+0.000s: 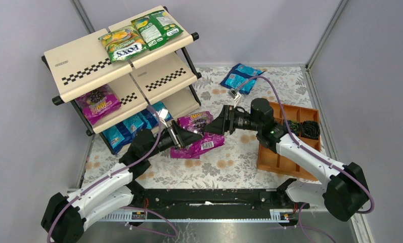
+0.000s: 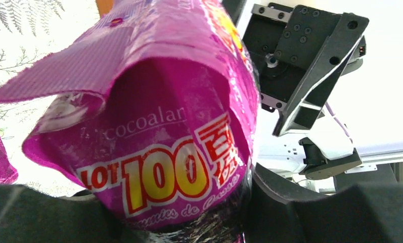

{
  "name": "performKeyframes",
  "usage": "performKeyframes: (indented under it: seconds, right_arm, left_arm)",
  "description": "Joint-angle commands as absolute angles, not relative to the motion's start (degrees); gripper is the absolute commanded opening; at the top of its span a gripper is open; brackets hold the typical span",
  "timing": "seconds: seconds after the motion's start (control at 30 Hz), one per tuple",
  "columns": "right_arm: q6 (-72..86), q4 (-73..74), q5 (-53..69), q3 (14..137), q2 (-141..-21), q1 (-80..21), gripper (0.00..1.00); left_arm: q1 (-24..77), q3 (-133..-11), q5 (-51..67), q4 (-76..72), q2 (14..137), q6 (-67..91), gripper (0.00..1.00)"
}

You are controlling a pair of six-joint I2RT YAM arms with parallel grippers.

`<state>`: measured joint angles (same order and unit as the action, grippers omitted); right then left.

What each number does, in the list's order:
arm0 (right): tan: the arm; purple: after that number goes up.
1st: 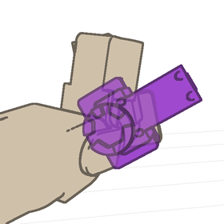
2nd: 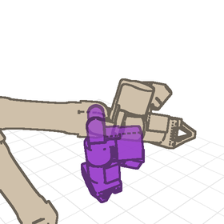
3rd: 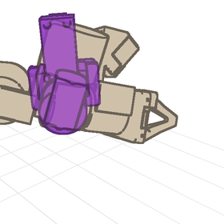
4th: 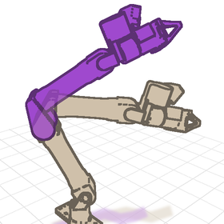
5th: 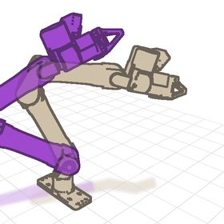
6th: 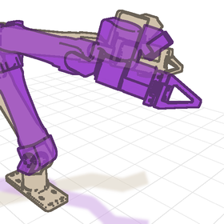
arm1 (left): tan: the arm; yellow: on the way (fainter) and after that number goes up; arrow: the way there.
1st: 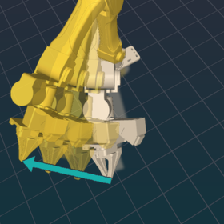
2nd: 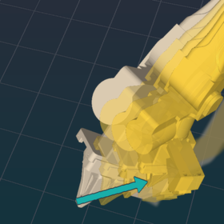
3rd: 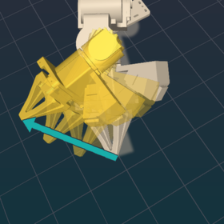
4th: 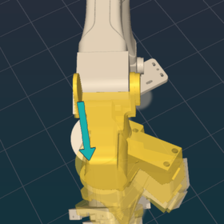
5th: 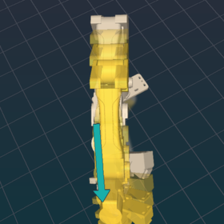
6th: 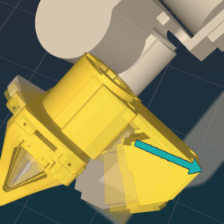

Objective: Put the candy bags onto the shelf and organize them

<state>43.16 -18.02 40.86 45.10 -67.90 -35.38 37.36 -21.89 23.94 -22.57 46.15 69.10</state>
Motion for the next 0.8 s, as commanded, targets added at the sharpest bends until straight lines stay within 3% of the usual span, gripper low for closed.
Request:
performKeyframes:
  seconds: [0.0,0.03,0.17,0.33,0.53,0.77]
  right_arm:
    - [49.6,-15.5,34.5,47.3,-66.4,-35.9,0.95]
    - [51.6,-14.7,32.5,46.5,-65.6,-35.9,0.99]
    - [62.4,-16.1,28.4,42.3,-63.5,-35.9,1.0]
    - [76.1,-33.0,29.6,34.9,-63.4,-38.4,1.0]
    - [79.6,-41.4,21.4,33.6,-65.8,-47.1,1.0]
    - [82.6,-47.2,12.0,30.8,-66.8,-49.5,1.0]
  left_arm:
    - [37.7,-21.6,20.5,-31.2,41.3,69.1,0.55]
    - [37.7,-21.2,19.5,-31.2,40.2,68.9,0.54]
    - [37.7,-19.6,14.9,-31.7,36.2,68.1,0.53]
    - [37.6,-18.7,9.0,-31.0,31.7,66.6,0.54]
    - [37.6,-18.9,6.1,-33.2,32.0,65.6,0.53]
    - [37.7,-18.7,5.5,-36.9,33.8,66.7,0.53]
